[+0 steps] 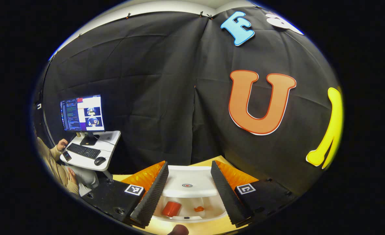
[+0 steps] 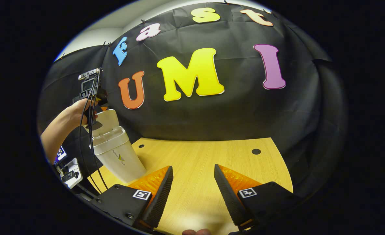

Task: Press the lid of the desktop garbage bin to open it, pick up the crumpled paper on the desktop and throw it into the bin, then pick up the pop can on the desktop and drop it into the bin, and finally close the garbage bin lid.

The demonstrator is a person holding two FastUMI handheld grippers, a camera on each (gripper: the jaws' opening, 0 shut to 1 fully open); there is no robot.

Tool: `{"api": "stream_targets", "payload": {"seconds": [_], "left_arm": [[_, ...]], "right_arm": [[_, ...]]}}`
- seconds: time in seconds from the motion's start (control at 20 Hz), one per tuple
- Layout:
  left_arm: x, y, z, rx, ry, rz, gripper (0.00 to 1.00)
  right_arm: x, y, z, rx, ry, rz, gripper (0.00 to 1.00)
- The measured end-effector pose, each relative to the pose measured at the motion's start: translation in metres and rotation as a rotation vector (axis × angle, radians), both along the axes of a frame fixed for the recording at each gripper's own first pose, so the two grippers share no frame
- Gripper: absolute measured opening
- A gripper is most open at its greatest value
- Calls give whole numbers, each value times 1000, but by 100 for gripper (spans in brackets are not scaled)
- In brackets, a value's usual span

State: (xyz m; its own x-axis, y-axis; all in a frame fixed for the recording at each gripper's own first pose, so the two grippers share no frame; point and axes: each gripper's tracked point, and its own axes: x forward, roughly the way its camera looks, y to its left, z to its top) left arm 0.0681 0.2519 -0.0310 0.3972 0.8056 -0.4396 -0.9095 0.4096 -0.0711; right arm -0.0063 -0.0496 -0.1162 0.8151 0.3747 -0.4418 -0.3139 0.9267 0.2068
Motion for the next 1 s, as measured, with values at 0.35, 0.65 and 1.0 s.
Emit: {"api": "stream_targets", "payload": {"seconds": [0.35, 0.65, 1.0], "left_arm": [[-8, -37, -47, -32, 33, -32, 87], [-15, -53, -82, -12, 89, -73, 88], [-20, -56, -95, 1, 69, -93, 89]], "right_arm": [[-5, -11, -9, -34, 17, 6, 82], [-6, -10, -11, -44, 24, 17, 82], [-11, -6, -7, -37, 50, 18, 82]]}}
